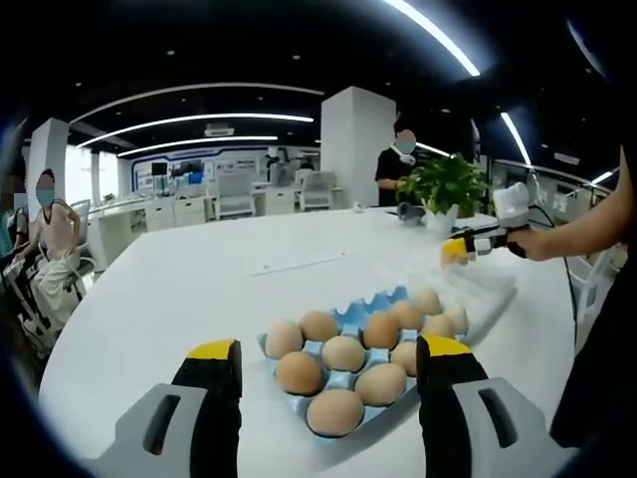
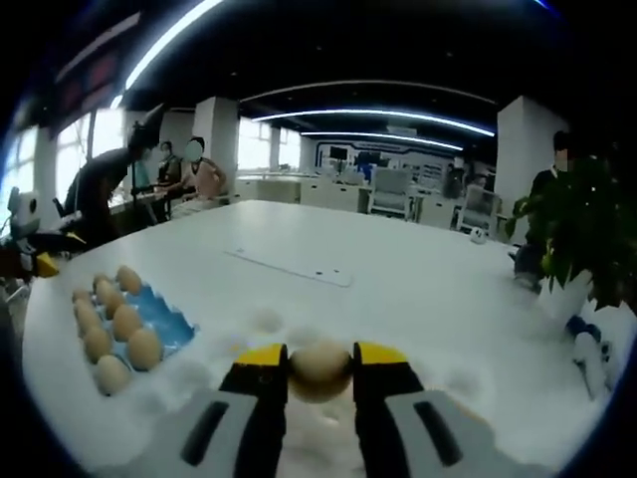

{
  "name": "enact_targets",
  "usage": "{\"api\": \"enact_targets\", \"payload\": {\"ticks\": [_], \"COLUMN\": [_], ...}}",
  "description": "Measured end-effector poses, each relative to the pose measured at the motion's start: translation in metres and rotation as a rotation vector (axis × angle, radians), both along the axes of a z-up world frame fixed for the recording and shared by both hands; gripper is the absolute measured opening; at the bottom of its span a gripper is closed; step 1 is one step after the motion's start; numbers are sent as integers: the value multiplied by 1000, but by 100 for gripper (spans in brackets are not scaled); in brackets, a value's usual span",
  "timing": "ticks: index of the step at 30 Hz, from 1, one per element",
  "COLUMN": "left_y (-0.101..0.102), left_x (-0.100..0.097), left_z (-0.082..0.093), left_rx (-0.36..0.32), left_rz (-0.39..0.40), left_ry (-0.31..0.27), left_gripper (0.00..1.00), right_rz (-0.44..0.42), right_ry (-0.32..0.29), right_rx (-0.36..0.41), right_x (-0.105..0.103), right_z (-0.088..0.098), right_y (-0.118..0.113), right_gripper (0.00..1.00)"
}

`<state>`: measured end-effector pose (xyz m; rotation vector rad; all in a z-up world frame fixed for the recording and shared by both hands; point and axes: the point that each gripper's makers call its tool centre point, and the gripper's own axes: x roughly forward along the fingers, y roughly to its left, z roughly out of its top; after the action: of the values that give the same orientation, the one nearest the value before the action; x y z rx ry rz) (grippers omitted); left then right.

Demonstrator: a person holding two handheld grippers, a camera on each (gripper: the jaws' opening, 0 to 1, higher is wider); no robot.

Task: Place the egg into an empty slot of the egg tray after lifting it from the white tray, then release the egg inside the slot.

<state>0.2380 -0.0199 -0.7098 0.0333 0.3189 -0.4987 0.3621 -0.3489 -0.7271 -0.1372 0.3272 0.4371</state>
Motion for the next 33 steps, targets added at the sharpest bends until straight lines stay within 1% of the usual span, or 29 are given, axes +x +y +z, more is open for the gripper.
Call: {"api": "enact_targets", "payload": {"ticks": [3,12,18,24,25,30,33], "left_y": [-1,-2,-1,0,0,2,2], "left_x": [1,5,7,8,8,9,9], "left_z": [1,1,-2,-2,-2,-2,-3], "left_rx": [-3,0,-2,-5,-3,-2,-1], "left_rz": [-1,-3,-4,-4,-3,4,1], "left_ry": [0,0,6,8,9,3,4], "left_gripper": [72,72,72,72,72,73,73], "right_rz": [19,127,202,277,299,353,377], "right_ry": [-7,-25,-20,-19,-19,-16,-4], "right_rx": [20,39,56,86,91,113,126], "right_x": [1,0,0,-1,-2,-6,-8], "right_z": [5,16,16,18,19,20,19], "right_y": [11,60,92,131,140,172,185], "right_gripper": [25,25,25,25,25,25,25]}}
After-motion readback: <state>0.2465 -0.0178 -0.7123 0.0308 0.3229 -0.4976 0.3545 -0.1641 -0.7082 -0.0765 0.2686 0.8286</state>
